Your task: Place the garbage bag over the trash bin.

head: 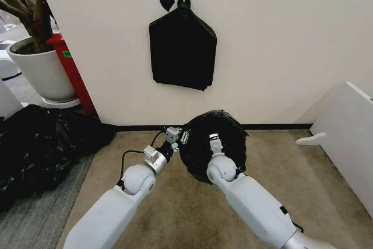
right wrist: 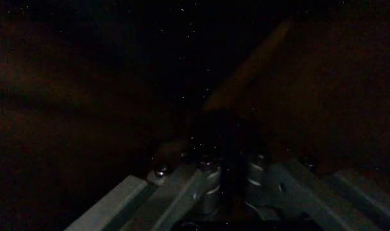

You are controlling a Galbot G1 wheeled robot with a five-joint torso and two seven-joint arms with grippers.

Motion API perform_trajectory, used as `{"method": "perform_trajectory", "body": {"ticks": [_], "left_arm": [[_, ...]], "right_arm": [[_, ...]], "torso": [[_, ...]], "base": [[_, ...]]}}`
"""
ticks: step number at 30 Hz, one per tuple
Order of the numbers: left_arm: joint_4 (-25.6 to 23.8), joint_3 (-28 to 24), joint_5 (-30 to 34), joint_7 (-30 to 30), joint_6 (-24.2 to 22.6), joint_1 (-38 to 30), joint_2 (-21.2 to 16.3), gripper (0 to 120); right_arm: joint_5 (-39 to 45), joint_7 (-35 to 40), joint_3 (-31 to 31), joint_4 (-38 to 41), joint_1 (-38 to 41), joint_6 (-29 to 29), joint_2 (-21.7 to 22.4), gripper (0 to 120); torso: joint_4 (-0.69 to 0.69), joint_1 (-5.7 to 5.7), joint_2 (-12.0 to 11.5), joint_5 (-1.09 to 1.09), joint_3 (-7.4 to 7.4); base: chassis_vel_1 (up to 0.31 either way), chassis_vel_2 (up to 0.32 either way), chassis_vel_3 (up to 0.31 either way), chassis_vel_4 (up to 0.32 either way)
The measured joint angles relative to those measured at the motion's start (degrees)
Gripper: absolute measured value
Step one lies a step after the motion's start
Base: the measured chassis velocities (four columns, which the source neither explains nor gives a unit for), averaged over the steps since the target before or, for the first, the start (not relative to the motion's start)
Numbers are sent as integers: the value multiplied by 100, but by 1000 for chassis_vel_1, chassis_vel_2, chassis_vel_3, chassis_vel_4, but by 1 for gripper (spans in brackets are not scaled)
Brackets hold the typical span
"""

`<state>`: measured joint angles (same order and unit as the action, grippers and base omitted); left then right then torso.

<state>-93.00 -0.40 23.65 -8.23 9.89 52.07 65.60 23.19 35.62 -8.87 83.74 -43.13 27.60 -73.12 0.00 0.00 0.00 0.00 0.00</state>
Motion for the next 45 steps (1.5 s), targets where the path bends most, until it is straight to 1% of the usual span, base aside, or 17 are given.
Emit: {"method": "perform_trajectory", "body": {"ticks": [2,5,7,11,14,16,19,20,23,28,30,31,34,37,40,43,45], "left_arm": [[11,-2,-2,-7,1,2,7,4],[22,-5,-4,-18,4,4,9,4],[23,-5,-4,-18,4,0,11,4],[-4,-8,-2,-27,4,-11,14,4],[-44,-7,-1,-35,4,11,3,4],[-84,0,0,-42,4,37,-17,4],[-117,19,0,-53,4,69,-51,4],[-117,19,0,-53,4,69,-51,4],[-119,21,0,-65,5,76,-55,4],[-94,2,-3,-66,6,61,-25,4],[-84,-2,-4,-66,6,42,-18,4],[-71,-2,-3,-64,6,23,-17,4],[-52,1,4,-60,6,-4,-14,4],[-53,23,30,-59,6,-15,-2,4],[-98,111,72,-61,8,11,12,4],[-140,190,105,-70,16,72,9,4],[-181,237,138,-102,19,117,-4,4]], "right_arm": [[-105,-57,-13,43,-6,-120,46,0],[126,-186,-86,127,-35,-375,67,0],[281,-203,-120,153,-51,-413,49,0],[949,-168,-232,196,-70,-357,-72,0],[1010,-112,-243,113,-49,-233,-95,0],[836,-45,-223,9,-21,-77,-85,0],[232,4,-149,-123,10,13,16,0],[232,4,-149,-123,10,13,16,0],[-342,31,-52,-129,11,144,116,0],[-441,133,-31,0,-8,333,239,0],[-266,152,-41,108,-34,296,277,0],[215,167,-70,269,-69,135,297,0],[1045,157,-124,491,-133,-160,259,0],[1329,92,-163,510,-179,-286,221,0],[1459,26,-232,462,-225,-332,189,0],[1353,35,-275,387,-227,-214,185,0],[1113,96,-324,290,-211,-11,194,0]], "torso": [[1,0,0,0,0],[0,0,0,0,0],[0,0,0,0,0],[-1,0,0,0,0],[-1,0,0,0,0],[0,0,0,0,0],[0,0,0,0,0],[0,0,0,0,0],[1,0,0,0,0],[0,0,0,0,0],[1,0,0,0,0],[2,0,0,0,0],[-1,0,0,0,0],[-1,0,0,1,0],[1,0,0,1,0],[-1,0,0,0,0],[-1,0,0,1,0]], "base": [[0,0,0,0],[0,0,0,0],[0,0,0,0],[0,0,0,0],[0,0,0,0],[0,0,0,0],[0,0,0,0],[0,0,0,0],[0,0,0,0],[0,0,0,0],[0,0,0,0],[0,0,0,0],[0,0,0,0],[0,0,0,0],[0,0,0,0],[0,0,0,0],[0,0,0,0]]}}
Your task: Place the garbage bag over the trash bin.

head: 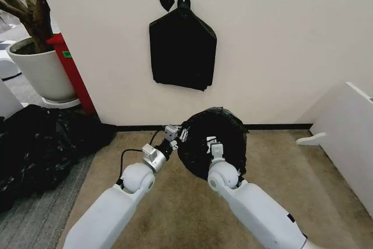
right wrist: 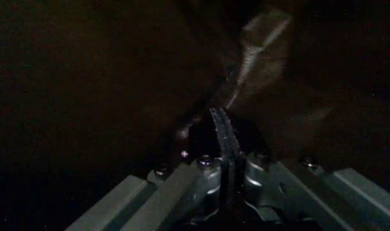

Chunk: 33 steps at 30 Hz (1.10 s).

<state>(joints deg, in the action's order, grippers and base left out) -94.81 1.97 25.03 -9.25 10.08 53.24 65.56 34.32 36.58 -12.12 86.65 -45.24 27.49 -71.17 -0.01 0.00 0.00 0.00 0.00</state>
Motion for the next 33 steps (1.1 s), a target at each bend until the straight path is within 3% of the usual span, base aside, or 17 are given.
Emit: {"method": "perform_trajectory", "body": {"ticks": [8,12,15,19,20,26,29,33], "left_arm": [[-54,60,42,-23,0,33,-55,4],[9,70,52,-20,0,0,-47,4],[158,82,66,38,1,-51,-19,4],[338,90,138,126,5,-122,29,4],[338,90,138,126,5,-122,29,4],[601,137,455,288,-154,-279,115,4],[670,179,619,362,-281,-352,154,4],[776,387,1294,757,-890,-580,235,4]], "right_arm": [[-1093,114,-51,-136,86,431,119,0],[-1205,60,-40,-16,73,256,208,0],[-1215,-494,-37,193,-21,-868,357,0],[-1664,-1346,-22,323,-182,-2450,506,14],[-1664,-1346,-22,323,-182,-2450,506,14],[-1794,-2636,148,803,-685,-3893,729,40],[-1788,-3093,285,915,-877,-4279,750,47],[-1655,-4460,672,1077,-1348,-5381,823,64]], "torso": [[0,0,0,0,0],[2,0,0,-1,0],[1,0,0,0,0],[0,0,0,0,0],[0,0,0,0,0],[0,0,0,0,0],[1,0,0,0,0],[1,0,0,0,0]], "base": [[0,0,0,0],[0,0,0,0],[0,0,0,0],[0,0,0,0],[0,0,0,0],[0,0,0,0],[0,0,0,0],[0,0,0,0]]}}
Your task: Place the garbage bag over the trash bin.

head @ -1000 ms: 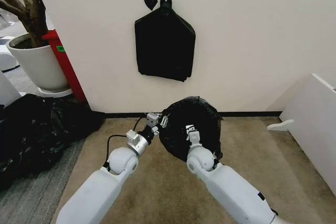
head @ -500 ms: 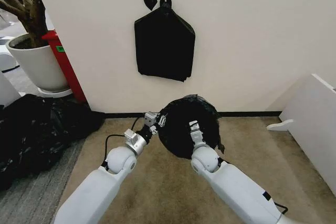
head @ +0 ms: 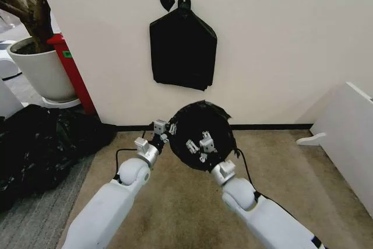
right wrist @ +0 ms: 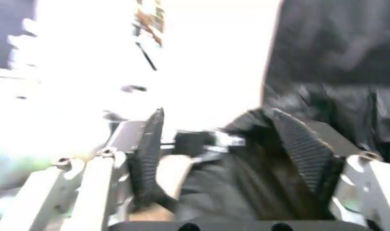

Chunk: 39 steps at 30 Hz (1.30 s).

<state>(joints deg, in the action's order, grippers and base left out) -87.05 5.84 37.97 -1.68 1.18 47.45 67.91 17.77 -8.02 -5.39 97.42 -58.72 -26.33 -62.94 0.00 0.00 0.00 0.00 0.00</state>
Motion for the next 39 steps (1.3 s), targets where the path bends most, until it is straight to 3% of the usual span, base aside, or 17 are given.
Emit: {"method": "perform_trajectory", "body": {"ticks": [6,9,16,39], "left_arm": [[42,149,807,461,-748,-229,46,4],[-56,214,1306,654,-1238,-281,4,4],[-308,262,1585,725,-1486,-160,-148,4],[-720,555,2035,705,-1563,20,-308,4]], "right_arm": [[-70,-778,204,-89,-364,-531,80,84],[-678,-627,354,-391,-506,-557,86,97],[-1396,451,404,-630,-501,-30,84,100],[-1289,489,420,-1060,-425,82,-3,100]], "torso": [[0,0,0,1,0],[1,0,0,0,0],[1,0,0,0,0],[0,0,0,0,0]], "base": [[0,0,0,0],[0,0,0,0],[0,0,0,0],[0,0,0,0]]}}
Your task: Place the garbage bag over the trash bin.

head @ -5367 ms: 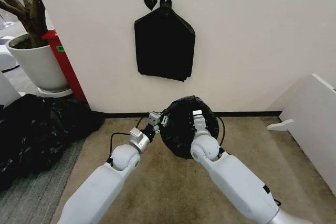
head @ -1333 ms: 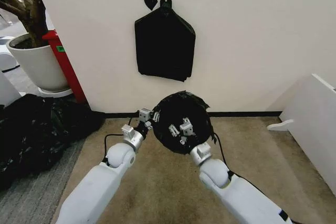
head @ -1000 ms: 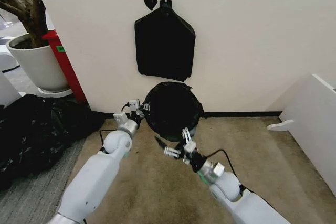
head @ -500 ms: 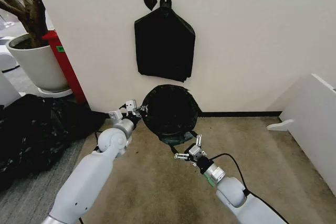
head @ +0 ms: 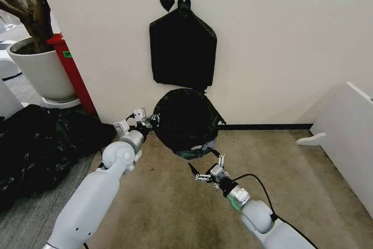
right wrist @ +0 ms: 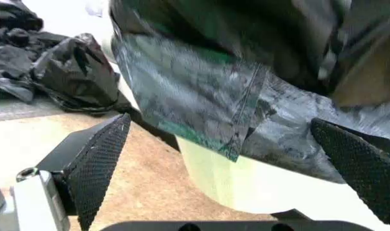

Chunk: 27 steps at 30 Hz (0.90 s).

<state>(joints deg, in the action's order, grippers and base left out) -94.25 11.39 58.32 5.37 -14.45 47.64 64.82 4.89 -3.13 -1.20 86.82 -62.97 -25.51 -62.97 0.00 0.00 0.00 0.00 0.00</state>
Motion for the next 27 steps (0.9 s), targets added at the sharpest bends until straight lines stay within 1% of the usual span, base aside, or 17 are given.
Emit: {"method": "perform_trajectory", "body": {"ticks": [4,8,12,15,20,24,26,27], "left_arm": [[-73,-5,86,8,-51,8,-13,4],[-136,-7,135,12,-78,40,-27,4],[-207,2,151,13,-88,95,-61,4],[-209,7,151,10,-87,101,-72,4],[-106,8,93,-74,29,79,-71,4],[-29,8,26,-152,123,62,-73,4],[38,7,-40,-223,178,59,-88,4],[106,-1,-119,-295,240,55,-106,4]], "right_arm": [[-20,-3,35,-346,174,-3,-52,100],[-216,6,115,-650,293,-16,-95,100],[-795,172,337,-952,399,-19,-144,100],[-945,230,386,-992,408,-35,-124,100],[-1064,484,385,-1007,363,-76,52,100],[-741,458,409,-1011,312,-258,207,100],[-207,358,434,-987,268,-411,325,100],[334,228,508,-925,233,-493,397,100]], "torso": [[0,0,0,0,0],[0,0,0,0,0],[0,0,0,0,0],[0,0,0,0,0],[0,0,0,1,0],[0,0,0,1,0],[1,0,0,0,0],[2,0,0,1,0]], "base": [[0,0,0,0],[0,0,0,0],[0,0,0,0],[0,0,0,0],[0,0,0,0],[0,0,0,0],[0,0,0,0],[0,0,0,0]]}}
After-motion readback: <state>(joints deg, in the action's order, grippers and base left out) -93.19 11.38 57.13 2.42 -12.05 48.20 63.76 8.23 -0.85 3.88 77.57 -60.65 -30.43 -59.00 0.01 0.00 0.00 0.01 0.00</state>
